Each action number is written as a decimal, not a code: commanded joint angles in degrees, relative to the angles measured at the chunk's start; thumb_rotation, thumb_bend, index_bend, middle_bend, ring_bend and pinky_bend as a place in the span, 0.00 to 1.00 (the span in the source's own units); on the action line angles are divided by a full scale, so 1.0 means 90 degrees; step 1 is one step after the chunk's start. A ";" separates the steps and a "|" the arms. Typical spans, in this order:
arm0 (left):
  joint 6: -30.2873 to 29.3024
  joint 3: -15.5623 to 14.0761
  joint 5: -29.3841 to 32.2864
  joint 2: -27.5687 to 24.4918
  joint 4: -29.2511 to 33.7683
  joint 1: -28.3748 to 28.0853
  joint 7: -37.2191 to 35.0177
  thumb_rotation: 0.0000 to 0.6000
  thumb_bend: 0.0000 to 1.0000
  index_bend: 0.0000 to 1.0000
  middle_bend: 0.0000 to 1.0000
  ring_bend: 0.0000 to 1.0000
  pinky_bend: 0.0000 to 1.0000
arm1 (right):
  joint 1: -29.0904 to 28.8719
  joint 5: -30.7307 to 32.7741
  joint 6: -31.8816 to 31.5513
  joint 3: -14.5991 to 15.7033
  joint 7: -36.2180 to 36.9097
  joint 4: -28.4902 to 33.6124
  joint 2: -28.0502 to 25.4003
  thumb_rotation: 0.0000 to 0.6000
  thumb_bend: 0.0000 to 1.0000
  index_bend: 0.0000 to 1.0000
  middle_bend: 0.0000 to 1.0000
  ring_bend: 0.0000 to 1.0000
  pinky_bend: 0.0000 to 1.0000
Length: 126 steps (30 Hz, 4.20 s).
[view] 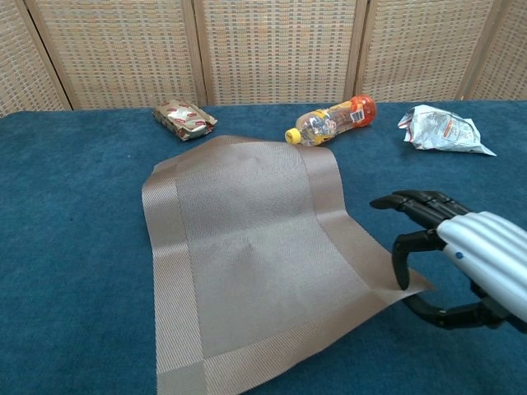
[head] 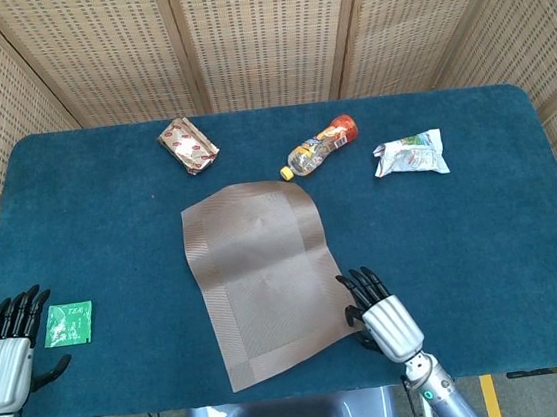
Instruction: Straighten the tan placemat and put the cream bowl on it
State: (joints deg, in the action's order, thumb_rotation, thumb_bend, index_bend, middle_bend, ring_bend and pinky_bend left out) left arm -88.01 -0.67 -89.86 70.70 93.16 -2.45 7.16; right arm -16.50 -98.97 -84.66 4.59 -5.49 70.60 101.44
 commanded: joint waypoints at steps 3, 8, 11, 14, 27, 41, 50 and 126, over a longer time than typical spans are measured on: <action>-0.0032 -0.0015 -0.0050 0.0002 0.0012 0.0012 0.0032 1.00 0.20 0.00 0.00 0.00 0.00 | 0.0134 0.0120 -0.0103 -0.0066 -0.0084 0.0135 -0.0467 1.00 0.60 0.67 0.18 0.00 0.00; -0.0074 -0.0002 -0.0070 -0.0012 0.0054 0.0025 0.0037 1.00 0.20 0.00 0.00 0.00 0.00 | 0.0074 0.0458 0.0120 -0.0338 -0.0014 -0.0083 -0.0760 1.00 0.60 0.67 0.18 0.00 0.00; -0.0066 0.0003 -0.0068 -0.0001 0.0049 0.0023 0.0072 1.00 0.20 0.00 0.00 0.00 0.00 | -0.0003 0.0707 0.0326 -0.0535 0.0087 -0.0212 -0.0905 1.00 0.60 0.68 0.18 0.00 0.00; -0.0042 0.0015 -0.0035 0.0028 0.0034 0.0019 0.0142 1.00 0.20 0.00 0.00 0.00 0.00 | -0.0133 0.0966 0.0612 -0.0747 0.0139 -0.0362 -0.1046 1.00 0.60 0.68 0.19 0.00 0.00; -0.0095 0.0060 -0.0032 0.0046 0.0002 0.0030 0.0102 1.00 0.20 0.00 0.00 0.00 0.00 | -0.0563 0.1672 0.1377 -0.1362 -0.0135 -0.0923 -0.1555 1.00 0.60 0.70 0.19 0.00 0.00; -0.0171 0.0054 -0.0117 0.0052 0.0000 0.0050 0.0109 1.00 0.20 0.00 0.00 0.00 0.00 | -0.0860 0.1775 0.2022 -0.1281 -0.0646 -0.1543 -0.1958 1.00 0.59 0.69 0.19 0.00 0.00; -0.0146 0.0048 -0.0125 0.0065 -0.0013 0.0043 0.0118 1.00 0.20 0.00 0.00 0.00 0.00 | -0.0876 0.2106 0.2133 -0.1380 -0.1172 -0.1633 -0.1844 1.00 0.40 0.24 0.00 0.00 0.00; 0.4779 0.1388 0.1266 0.3911 -0.3109 -0.5145 0.2595 1.00 0.07 0.00 0.00 0.00 0.00 | 0.1101 0.1210 -0.0998 -0.1272 0.0990 0.0986 -0.2901 1.00 0.24 0.04 0.00 0.00 0.00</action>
State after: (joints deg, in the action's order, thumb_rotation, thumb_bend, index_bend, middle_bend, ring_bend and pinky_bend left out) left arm -45.37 11.82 -78.81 105.26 65.85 -48.19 30.35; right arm -6.60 -88.14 -93.65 -6.79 3.33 79.52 75.36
